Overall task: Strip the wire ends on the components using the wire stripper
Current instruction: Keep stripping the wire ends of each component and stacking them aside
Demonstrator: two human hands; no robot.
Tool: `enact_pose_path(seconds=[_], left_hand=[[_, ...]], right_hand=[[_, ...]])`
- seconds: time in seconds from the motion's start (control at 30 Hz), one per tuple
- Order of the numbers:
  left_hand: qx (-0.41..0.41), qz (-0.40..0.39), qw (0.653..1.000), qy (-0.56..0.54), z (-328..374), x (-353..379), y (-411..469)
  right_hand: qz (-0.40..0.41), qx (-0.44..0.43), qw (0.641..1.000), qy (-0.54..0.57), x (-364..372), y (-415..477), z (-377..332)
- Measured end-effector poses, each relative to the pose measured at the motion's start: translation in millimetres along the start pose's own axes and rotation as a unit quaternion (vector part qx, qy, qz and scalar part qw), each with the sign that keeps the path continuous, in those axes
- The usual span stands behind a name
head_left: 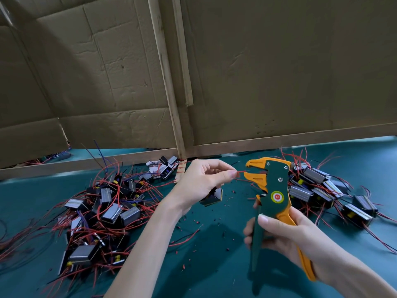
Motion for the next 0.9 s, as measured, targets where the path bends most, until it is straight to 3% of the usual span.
enact_pose_path(seconds=[0.37,0.67,0.8,0.9], left_hand=[[-0.018,-0.03,0.999,0.019,2.7,0.5,-2.0],[-0.055,-0.102,0.993,0.016,2.5,-8.0,-7.9],[-0.065,-0.098,0.992,0.038,-4.5,-4.7,-6.0],[-0.063,-0.073,0.994,0.043,-8.2,-8.3,-3.4]], right_hand=[[-0.017,0.006,0.998,-0.054,6.9,-2.5,-3.4],[0.035,-0.016,0.985,-0.167,14.6,-3.9,-1.1],[0.109,-0.026,0.983,-0.144,10.6,-1.5,8.7],[0.039,0.008,0.997,-0.064,17.0,0.5,10.3]])
Point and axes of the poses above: each hand's wrist, its own y-axis towards the middle knuckle, its own x-axis out of the palm, z = x × y, the point moved 6 cm from there along y, towards the middle knuckle, and after that the axes turned 11 degrees about -y, right-handed, at the moved point
